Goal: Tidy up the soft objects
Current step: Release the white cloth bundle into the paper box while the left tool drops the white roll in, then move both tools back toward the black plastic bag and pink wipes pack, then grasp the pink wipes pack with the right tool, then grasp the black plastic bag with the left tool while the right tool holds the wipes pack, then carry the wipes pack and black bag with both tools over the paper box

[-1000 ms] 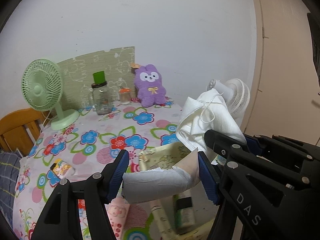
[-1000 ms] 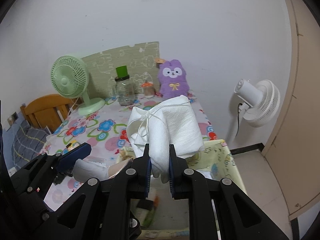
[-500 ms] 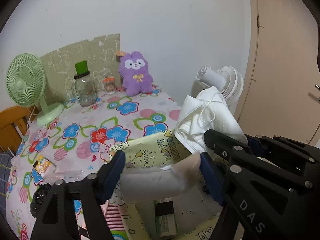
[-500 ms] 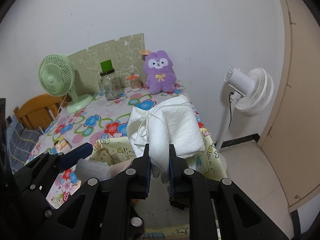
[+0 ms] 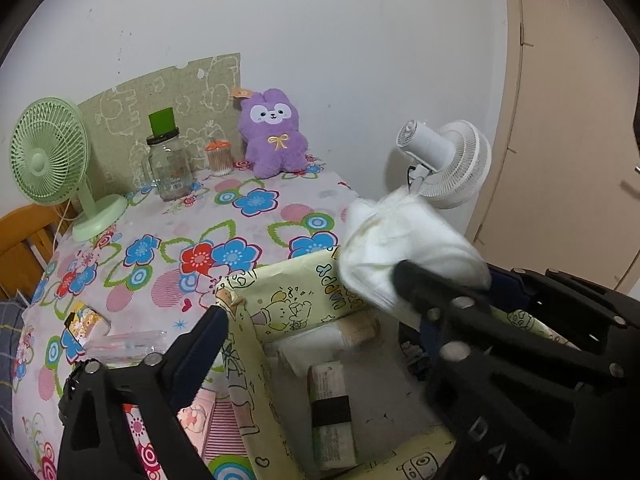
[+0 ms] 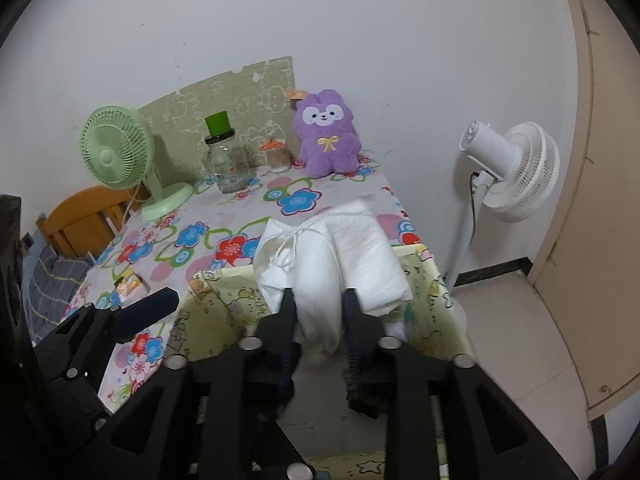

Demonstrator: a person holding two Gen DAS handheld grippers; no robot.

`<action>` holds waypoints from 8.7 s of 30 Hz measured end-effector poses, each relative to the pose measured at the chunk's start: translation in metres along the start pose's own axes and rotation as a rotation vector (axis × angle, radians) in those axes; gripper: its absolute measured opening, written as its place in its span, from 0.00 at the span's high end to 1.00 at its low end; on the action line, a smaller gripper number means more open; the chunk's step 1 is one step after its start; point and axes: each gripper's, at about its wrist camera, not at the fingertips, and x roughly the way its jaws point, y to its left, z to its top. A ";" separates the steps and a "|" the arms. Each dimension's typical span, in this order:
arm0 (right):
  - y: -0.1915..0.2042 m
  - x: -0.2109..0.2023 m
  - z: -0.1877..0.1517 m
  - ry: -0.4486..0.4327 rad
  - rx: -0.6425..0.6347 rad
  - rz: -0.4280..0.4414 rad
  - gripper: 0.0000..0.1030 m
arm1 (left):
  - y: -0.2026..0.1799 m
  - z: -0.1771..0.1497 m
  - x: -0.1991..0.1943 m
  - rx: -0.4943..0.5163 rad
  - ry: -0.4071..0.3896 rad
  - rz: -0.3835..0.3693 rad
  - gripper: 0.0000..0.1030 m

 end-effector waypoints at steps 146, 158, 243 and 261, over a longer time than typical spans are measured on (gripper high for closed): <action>0.190 0.096 -0.089 0.188 -0.045 -0.035 0.60 | 0.194 -0.116 -0.008 -0.111 0.139 0.179 0.00; 0.211 0.097 -0.064 0.135 -0.064 0.006 0.60 | 0.218 -0.096 -0.010 -0.119 0.090 0.237 0.00; 0.214 0.025 -0.041 0.039 -0.136 0.059 0.60 | 0.190 -0.083 -0.079 -0.187 -0.032 0.182 0.50; 0.192 -0.013 -0.014 0.000 -0.166 0.065 0.60 | 0.156 -0.056 -0.101 -0.189 -0.074 0.193 0.50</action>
